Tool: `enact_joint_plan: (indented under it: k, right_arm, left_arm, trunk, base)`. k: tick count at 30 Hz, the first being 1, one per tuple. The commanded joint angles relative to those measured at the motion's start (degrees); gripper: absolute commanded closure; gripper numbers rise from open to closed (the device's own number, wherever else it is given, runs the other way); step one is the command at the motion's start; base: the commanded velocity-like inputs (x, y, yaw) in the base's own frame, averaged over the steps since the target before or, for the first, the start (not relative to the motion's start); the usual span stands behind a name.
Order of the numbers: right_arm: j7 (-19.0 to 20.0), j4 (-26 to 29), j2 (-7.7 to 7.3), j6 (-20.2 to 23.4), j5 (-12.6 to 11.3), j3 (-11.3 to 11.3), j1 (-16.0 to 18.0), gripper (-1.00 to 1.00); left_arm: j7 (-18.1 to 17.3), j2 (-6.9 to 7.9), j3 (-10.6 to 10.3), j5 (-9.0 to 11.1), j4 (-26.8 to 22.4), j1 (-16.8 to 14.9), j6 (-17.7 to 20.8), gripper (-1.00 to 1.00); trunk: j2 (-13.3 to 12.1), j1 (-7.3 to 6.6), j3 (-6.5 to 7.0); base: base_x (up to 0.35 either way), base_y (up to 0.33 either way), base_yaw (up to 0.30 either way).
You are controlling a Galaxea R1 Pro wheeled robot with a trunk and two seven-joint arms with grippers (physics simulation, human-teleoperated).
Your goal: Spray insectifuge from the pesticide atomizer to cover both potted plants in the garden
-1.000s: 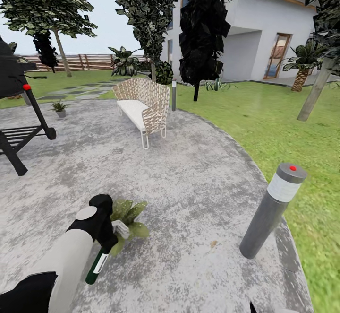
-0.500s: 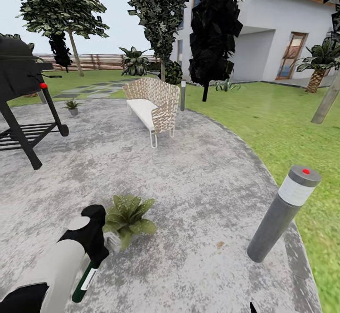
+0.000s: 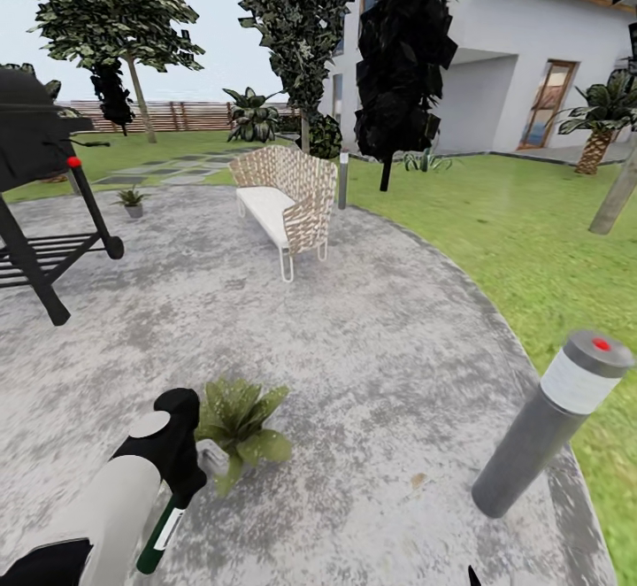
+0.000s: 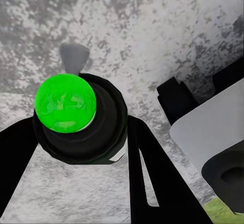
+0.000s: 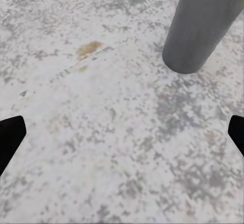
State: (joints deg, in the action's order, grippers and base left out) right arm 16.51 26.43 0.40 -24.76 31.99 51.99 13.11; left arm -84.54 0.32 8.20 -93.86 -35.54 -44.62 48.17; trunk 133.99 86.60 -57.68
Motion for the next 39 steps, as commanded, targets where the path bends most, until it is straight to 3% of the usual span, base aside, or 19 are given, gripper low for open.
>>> enact_joint_plan:
  k: [1,5,9,12,17,23,30,34,39]
  right_arm:
    - [0.5,0.0,0.04,-0.2,0.3,0.5,0.1,-1.0]
    - [0.5,0.0,0.04,-0.2,0.3,0.5,0.1,-1.0]
    - [0.5,0.0,0.04,-0.2,0.3,0.5,0.1,-1.0]
    - [0.5,0.0,0.04,-0.2,0.3,0.5,0.1,-1.0]
    - [0.5,0.0,0.04,-0.2,0.3,0.5,0.1,-1.0]
    - [0.5,0.0,0.04,-0.2,0.3,0.5,0.1,-1.0]
    - [0.5,0.0,0.04,-0.2,0.3,0.5,0.1,-1.0]
    - [0.5,0.0,0.04,-0.2,0.3,0.5,0.1,-1.0]
    - [0.5,0.0,0.04,-0.2,0.3,0.5,0.1,-1.0]
  left_arm:
    - [-0.6,-0.07,0.2,-0.5,-0.1,0.0,0.6,1.0]
    - [-0.6,-0.41,0.1,0.2,-0.1,-0.1,0.6,1.0]
    - [-1.2,-0.51,-0.1,3.8,0.0,-0.6,0.7,1.0]
    - [-1.3,-0.51,-0.3,5.0,0.2,-0.7,0.7,1.0]
    - [-3.5,-0.76,-0.6,5.2,0.1,-1.1,0.8,1.0]
    - [-3.6,-0.3,-0.9,4.5,0.0,-2.8,0.8,1.0]
    - [-3.2,-0.1,-1.3,4.3,0.0,-2.0,0.4,1.0]
    - [-3.2,-0.73,-0.9,4.7,0.5,-1.7,0.5,1.0]
    - [-3.1,-4.14,-0.9,4.8,0.7,-1.7,0.6,1.0]
  trunk:
    - [0.0,0.02,-0.05]
    - [0.0,0.02,-0.05]
    - [0.0,0.02,-0.05]
    - [0.0,0.02,-0.05]
    - [0.0,0.02,-0.05]
    - [0.0,0.02,-0.05]
    - [0.0,0.02,-0.05]
    - [0.0,0.02,-0.05]
    - [0.0,0.02,-0.05]
  base:
    - [0.337,0.0,0.0]
    - [0.114,0.0,0.0]
    - [0.008,0.0,0.0]
    - [0.0,0.0,0.0]
    - [0.0,0.0,0.0]
    - [0.0,0.0,0.0]
    - [0.0,0.0,0.0]
    - [0.0,0.0,0.0]
    - [0.0,0.0,0.0]
